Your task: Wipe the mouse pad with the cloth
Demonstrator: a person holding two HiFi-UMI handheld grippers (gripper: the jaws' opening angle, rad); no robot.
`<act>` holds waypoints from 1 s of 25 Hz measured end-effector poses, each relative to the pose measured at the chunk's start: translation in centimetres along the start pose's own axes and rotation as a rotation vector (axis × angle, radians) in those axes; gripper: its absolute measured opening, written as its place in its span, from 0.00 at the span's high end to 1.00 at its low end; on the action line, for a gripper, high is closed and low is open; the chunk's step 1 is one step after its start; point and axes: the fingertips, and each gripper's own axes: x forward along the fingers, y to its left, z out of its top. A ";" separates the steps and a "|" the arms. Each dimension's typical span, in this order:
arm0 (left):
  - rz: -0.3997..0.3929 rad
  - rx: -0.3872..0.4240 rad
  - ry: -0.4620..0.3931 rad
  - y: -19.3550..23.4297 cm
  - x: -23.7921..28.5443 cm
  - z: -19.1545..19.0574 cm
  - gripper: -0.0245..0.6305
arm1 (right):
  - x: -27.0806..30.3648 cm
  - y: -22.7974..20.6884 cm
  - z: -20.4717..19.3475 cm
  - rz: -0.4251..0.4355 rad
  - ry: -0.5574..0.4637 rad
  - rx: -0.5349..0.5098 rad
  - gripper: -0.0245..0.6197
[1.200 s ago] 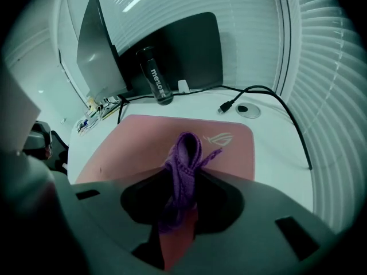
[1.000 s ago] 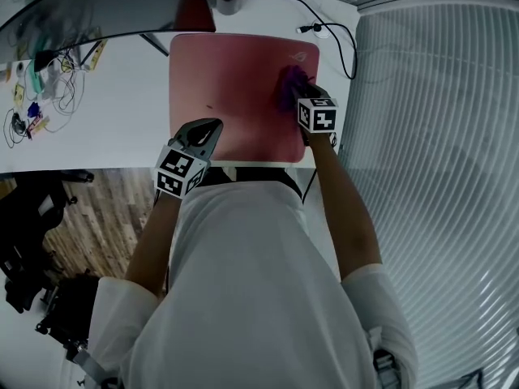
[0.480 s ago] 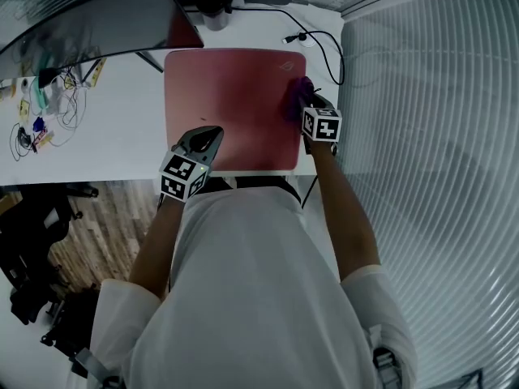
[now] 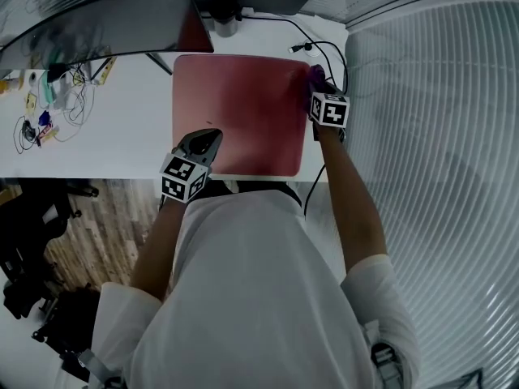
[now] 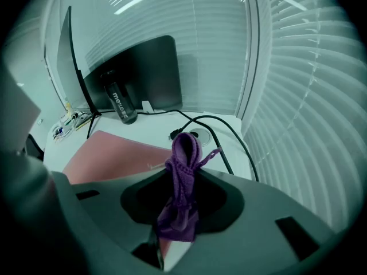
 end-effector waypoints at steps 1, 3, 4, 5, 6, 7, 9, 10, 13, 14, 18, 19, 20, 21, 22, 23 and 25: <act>0.006 -0.002 -0.002 0.2 -0.3 0.0 0.93 | 0.3 0.0 0.3 -0.017 0.009 -0.015 0.77; 0.017 -0.006 -0.006 0.6 -0.9 -0.3 0.93 | 1.1 -0.1 0.4 -0.051 0.030 -0.055 0.77; 0.023 -0.009 -0.007 0.8 -1.2 -0.4 0.93 | 1.6 0.0 0.3 -0.064 0.039 -0.076 0.77; 0.028 -0.013 -0.008 1.1 -1.6 -0.7 0.93 | 2.0 0.0 0.2 -0.077 0.047 -0.091 0.77; 0.034 -0.018 -0.008 1.3 -2.0 -1.0 0.93 | 2.3 0.2 0.1 -0.089 0.052 -0.100 0.77; 0.040 -0.024 -0.007 1.6 -2.4 -1.4 0.93 | 2.6 0.3 -0.1 -0.098 0.057 -0.103 0.77; 0.053 -0.038 -0.008 2.1 -3.3 -2.0 0.93 | 3.0 0.8 -0.1 -0.108 0.061 -0.106 0.77; 0.058 -0.045 -0.009 2.4 -3.6 -2.3 0.93 | 3.3 1.1 0.0 -0.111 0.061 -0.111 0.77; 0.071 -0.061 -0.013 3.4 -4.6 -2.8 0.93 | 4.1 2.2 0.0 -0.120 0.071 -0.157 0.77; 0.074 -0.062 -0.013 3.7 -4.9 -3.0 0.93 | 4.4 2.7 0.0 -0.122 0.077 -0.179 0.77; 0.088 -0.071 -0.023 4.9 -6.5 -3.4 0.93 | 4.9 4.6 0.1 -0.124 0.091 -0.213 0.77; 0.094 -0.075 -0.027 5.3 -7.0 -3.4 0.93 | 4.9 5.4 0.2 -0.122 0.093 -0.220 0.77; 0.099 -0.081 -0.032 5.6 -7.4 -3.4 0.93 | 5.0 6.2 0.5 -0.118 0.095 -0.229 0.77; 0.104 -0.088 -0.036 6.0 -7.8 -3.5 0.93 | 5.1 7.0 0.7 -0.109 0.096 -0.239 0.77; 0.108 -0.095 -0.039 6.3 -8.1 -3.5 0.93 | 5.5 7.8 0.8 -0.096 0.097 -0.249 0.77; 0.110 -0.100 -0.042 6.7 -8.4 -3.6 0.93 | 5.8 8.6 0.8 -0.085 0.098 -0.260 0.77; 0.111 -0.106 -0.048 7.4 -8.8 -3.7 0.93 | 6.3 10.0 1.1 -0.074 0.097 -0.279 0.77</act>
